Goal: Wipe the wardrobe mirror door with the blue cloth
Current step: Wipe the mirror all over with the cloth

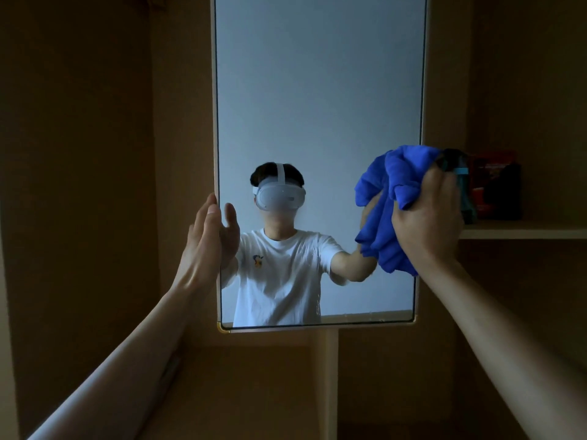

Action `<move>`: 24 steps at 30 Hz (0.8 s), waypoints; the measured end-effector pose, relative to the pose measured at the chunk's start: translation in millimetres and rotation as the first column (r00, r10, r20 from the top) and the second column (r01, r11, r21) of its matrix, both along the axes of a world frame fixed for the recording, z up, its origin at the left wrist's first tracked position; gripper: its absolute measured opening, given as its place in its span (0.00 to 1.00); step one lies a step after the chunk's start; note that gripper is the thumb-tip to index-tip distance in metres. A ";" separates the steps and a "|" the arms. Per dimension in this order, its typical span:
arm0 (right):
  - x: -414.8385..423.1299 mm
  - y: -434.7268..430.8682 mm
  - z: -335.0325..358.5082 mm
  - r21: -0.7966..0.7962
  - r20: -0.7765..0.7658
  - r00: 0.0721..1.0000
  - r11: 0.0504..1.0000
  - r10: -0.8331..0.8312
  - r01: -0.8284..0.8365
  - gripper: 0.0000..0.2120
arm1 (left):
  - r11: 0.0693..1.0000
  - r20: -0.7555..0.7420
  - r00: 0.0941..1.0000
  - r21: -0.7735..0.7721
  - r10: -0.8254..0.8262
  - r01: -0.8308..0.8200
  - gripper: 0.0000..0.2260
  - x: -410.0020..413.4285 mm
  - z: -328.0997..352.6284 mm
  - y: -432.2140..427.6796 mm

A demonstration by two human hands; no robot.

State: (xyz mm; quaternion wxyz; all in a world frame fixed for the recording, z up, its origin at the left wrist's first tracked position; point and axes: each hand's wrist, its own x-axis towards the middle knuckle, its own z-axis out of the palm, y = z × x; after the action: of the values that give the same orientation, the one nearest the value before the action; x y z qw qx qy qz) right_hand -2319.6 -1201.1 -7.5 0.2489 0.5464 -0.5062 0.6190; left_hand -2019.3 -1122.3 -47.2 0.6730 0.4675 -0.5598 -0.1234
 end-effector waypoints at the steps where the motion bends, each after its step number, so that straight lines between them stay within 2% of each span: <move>1: 2.8 0.3 -0.1 0.000 0.003 1.000 1.000 0.003 -0.003 0.20 | 1.000 -0.003 1.000 0.001 -0.004 0.004 0.34 0.1 -0.1 0.3; 6: 31.3 6.4 -0.4 -0.031 -0.044 0.998 0.998 0.052 -0.054 0.21 | 1.000 -0.031 0.999 0.012 -0.013 0.013 0.26 0.6 0.1 -1.2; 9: 59.1 13.9 -1.4 -0.018 -0.144 0.988 0.999 0.047 -0.050 0.20 | 1.000 -0.052 0.998 0.007 -0.020 0.021 0.27 -1.0 0.6 0.0; 12: 91.7 24.8 -4.9 -0.015 -0.254 0.960 0.992 0.114 -0.121 0.20 | 1.000 -0.025 0.999 -0.018 -0.020 0.020 0.26 -0.7 -0.9 1.1; 14: 113.7 32.4 -6.0 -0.004 -0.332 0.927 0.982 0.175 -0.188 0.21 | 0.999 -0.039 0.999 -0.030 -0.034 0.033 0.26 0.0 -1.9 1.0; 18: 146.8 43.3 -5.7 0.013 -0.504 0.843 0.978 0.187 -0.210 0.22 | 0.994 -0.054 0.992 0.006 -0.112 0.112 0.30 4.0 -2.7 -1.8; 21: 158.0 49.3 -1.5 0.015 -0.613 0.759 0.964 0.220 -0.266 0.18 | 0.990 -0.041 0.990 -0.025 -0.137 0.136 0.23 6.1 -3.9 -0.5; 24: 163.9 51.2 2.5 0.049 -0.698 0.671 0.952 0.250 -0.303 0.17 | 0.982 -0.071 0.979 -0.036 -0.189 0.187 0.26 10.2 -8.0 0.0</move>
State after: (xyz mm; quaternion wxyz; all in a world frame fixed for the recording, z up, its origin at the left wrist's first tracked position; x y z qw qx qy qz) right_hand -2155.7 -1149.9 -5.0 0.3435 0.7999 -0.2639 0.4154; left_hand -2009.1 -1122.3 -55.2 0.6854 0.3978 -0.5778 -0.1954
